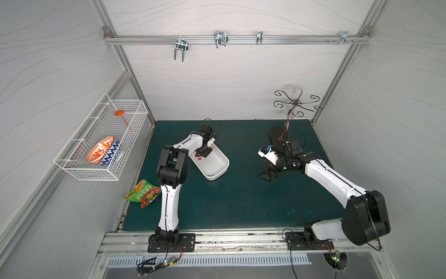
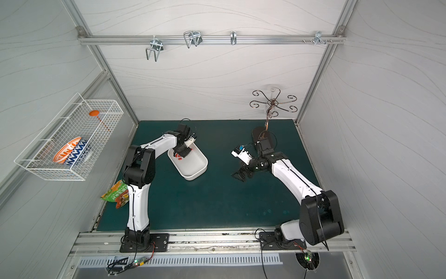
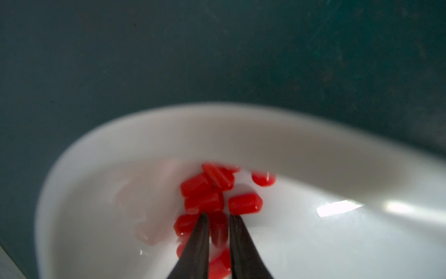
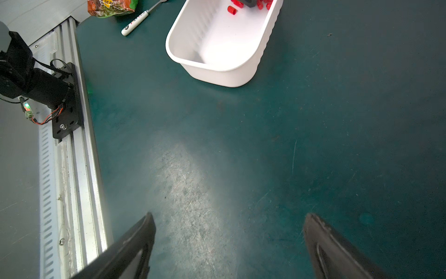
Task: Take the screw protection sleeves out of the storage box
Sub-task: Pick up the screw protection sleeve from the storage box.
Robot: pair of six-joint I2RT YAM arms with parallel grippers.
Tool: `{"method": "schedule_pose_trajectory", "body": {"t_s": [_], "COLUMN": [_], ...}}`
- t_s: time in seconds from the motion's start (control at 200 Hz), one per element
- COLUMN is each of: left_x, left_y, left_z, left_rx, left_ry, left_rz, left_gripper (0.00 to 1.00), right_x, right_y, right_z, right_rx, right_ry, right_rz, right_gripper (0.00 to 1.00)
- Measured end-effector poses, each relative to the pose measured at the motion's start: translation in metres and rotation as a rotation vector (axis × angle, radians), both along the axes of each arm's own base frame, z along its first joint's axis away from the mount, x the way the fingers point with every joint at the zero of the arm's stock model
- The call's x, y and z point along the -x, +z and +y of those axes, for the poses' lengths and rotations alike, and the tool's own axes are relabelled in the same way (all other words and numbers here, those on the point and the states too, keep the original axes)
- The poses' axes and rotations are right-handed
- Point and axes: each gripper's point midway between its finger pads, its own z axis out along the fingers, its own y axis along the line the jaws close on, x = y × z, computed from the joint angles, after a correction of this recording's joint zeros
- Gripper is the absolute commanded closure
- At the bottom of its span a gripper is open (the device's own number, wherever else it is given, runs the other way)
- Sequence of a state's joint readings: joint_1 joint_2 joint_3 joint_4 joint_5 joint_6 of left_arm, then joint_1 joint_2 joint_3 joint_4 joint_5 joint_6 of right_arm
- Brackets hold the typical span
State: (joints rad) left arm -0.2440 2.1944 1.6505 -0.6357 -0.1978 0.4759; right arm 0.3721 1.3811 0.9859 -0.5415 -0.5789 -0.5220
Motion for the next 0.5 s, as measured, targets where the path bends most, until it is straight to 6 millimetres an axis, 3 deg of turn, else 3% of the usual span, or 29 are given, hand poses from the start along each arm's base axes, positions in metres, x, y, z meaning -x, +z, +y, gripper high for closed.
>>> {"method": "schedule_pose_trajectory", "body": {"t_s": [0.5], "left_x": [0.010], "left_y": [0.011], "left_z": [0.002], "left_rx": [0.038], "left_ry": [-0.002], "left_rz": [-0.008], "left_gripper": [1.00], "right_x": [0.000], "right_y": [-0.003], "right_z": [0.000], "right_rx": [0.005], "right_ry": [0.002], "right_rz": [0.009], "right_gripper": [0.01]}}
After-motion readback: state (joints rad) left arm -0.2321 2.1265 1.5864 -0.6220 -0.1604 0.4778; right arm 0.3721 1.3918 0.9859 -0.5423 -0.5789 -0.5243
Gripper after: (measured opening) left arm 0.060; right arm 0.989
